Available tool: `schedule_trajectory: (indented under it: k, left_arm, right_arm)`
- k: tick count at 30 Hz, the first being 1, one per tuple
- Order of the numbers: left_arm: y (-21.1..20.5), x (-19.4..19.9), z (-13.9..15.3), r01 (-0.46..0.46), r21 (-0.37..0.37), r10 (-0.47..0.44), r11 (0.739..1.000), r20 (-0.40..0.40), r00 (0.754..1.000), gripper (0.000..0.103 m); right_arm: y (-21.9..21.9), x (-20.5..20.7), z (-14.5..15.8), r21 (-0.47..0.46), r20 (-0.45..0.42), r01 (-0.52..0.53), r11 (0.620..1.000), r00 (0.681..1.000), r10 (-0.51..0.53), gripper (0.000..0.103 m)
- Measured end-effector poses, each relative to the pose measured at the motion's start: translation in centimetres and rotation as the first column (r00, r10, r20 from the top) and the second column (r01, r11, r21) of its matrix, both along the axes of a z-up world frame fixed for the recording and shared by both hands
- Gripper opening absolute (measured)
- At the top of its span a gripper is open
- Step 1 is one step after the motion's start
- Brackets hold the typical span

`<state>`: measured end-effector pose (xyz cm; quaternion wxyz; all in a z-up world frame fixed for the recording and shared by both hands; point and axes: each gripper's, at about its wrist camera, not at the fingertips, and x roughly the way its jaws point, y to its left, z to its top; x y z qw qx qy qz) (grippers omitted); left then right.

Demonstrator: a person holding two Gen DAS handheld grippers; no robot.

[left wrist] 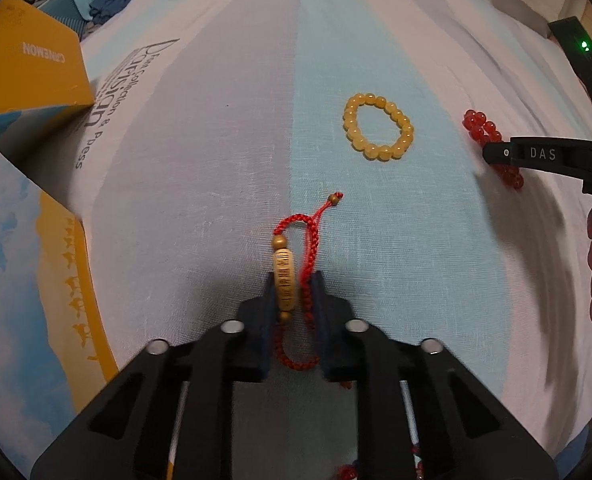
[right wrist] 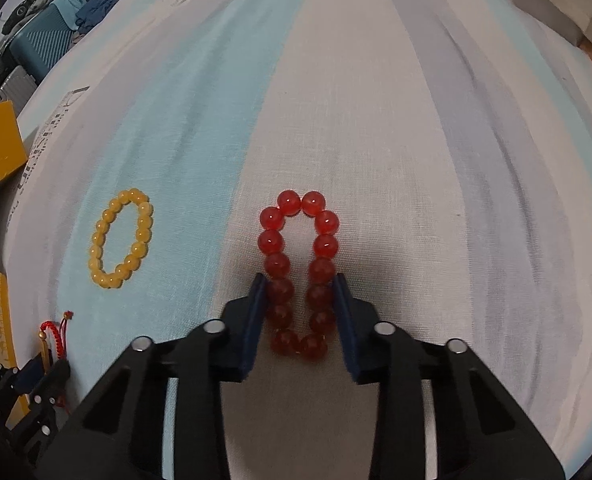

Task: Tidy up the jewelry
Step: 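Grasp the gold-bead red string bracelet with the left tool while the right tool grasps the red bead bracelet, then carry the red string and red bead bracelets over the white box with both tools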

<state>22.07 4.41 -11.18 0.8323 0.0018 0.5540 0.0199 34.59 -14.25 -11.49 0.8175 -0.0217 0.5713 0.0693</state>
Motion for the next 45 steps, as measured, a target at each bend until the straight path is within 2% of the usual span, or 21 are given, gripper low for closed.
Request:
schedule_trajectory:
  k: [3, 5, 22, 31, 45]
  left_arm:
    - [0.2, 0.1, 0.4, -0.006, -0.002, 0.006, 1.000, 0.006, 1.000, 0.008]
    - [0.2, 0.1, 0.7, -0.013, -0.002, 0.013, 1.000, 0.011, 1.000, 0.008]
    - [-0.4, -1.5, 4.7, 0.005, 0.006, -0.005, 1.000, 0.070, 0.998, 0.007]
    - [-0.7, -2.9, 6.5, 0.017, 0.008, -0.017, 1.000, 0.090, 0.996, 0.007]
    - [-0.3, -6.0, 9.4, 0.014, 0.019, -0.016, 1.000, 0.128, 0.992, 0.007]
  right_arm:
    - [-0.1, -0.5, 0.4, -0.003, 0.008, -0.002, 1.000, 1.000, 0.002, 0.025]
    - [-0.2, -0.8, 0.7, 0.001, 0.015, -0.005, 1.000, 1.000, 0.005, 0.013]
    - [-0.3, -2.9, 3.8, 0.016, 0.053, -0.008, 1.000, 0.999, 0.007, 0.013]
    - [-1.8, -5.3, 5.8, 0.034, 0.073, 0.005, 0.999, 0.997, -0.007, 0.013]
    - [-1.7, -8.5, 8.1, 0.041, 0.101, 0.010, 0.999, 0.995, -0.014, 0.013]
